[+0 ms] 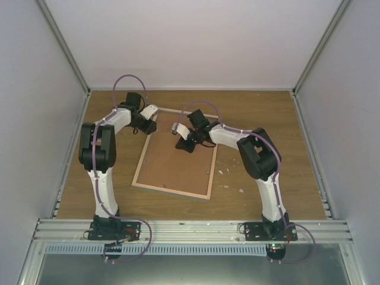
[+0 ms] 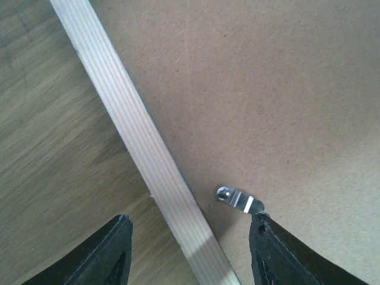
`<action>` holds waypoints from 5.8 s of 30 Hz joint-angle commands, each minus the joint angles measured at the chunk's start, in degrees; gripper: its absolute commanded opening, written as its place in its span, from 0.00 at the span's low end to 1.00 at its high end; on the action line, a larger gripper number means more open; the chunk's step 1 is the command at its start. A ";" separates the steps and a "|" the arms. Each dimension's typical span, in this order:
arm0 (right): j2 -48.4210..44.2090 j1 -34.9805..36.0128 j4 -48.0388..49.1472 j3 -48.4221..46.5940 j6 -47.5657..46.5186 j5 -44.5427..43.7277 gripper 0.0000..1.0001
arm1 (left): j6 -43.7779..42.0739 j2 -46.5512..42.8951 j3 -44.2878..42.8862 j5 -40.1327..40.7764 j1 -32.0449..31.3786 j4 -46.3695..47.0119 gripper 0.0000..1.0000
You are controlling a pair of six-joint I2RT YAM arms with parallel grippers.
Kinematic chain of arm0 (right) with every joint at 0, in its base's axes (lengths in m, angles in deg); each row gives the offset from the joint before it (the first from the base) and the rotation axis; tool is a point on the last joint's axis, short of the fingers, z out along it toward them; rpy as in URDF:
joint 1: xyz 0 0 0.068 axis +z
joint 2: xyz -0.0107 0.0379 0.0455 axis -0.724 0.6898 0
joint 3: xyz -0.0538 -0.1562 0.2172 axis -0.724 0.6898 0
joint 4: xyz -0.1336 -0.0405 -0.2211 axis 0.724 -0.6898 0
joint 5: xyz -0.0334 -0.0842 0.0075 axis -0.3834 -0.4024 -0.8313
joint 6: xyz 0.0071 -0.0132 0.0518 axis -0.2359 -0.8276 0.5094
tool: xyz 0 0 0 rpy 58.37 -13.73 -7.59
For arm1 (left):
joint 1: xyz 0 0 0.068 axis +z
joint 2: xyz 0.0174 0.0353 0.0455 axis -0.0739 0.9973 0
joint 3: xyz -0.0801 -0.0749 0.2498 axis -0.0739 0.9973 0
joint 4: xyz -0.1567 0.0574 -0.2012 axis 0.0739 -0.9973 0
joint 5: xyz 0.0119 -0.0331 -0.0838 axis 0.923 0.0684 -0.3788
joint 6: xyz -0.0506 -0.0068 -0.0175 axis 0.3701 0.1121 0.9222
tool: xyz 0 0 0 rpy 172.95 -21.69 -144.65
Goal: Put the photo into the frame
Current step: Install the photo frame at the center of the board.
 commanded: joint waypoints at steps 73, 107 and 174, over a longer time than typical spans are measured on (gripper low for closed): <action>1.52 -0.88 1.21 0.85 -0.68 0.67 0.13 | -2.24 2.58 2.88 6.36 0.79 3.76 0.51; 6.21 -0.16 2.59 -17.54 3.61 0.20 0.13 | 7.58 -1.28 0.29 -6.77 4.02 2.52 0.44; 10.33 3.06 19.61 -11.92 -14.55 -8.26 0.21 | 2.72 -2.15 3.21 -6.84 2.47 5.12 0.42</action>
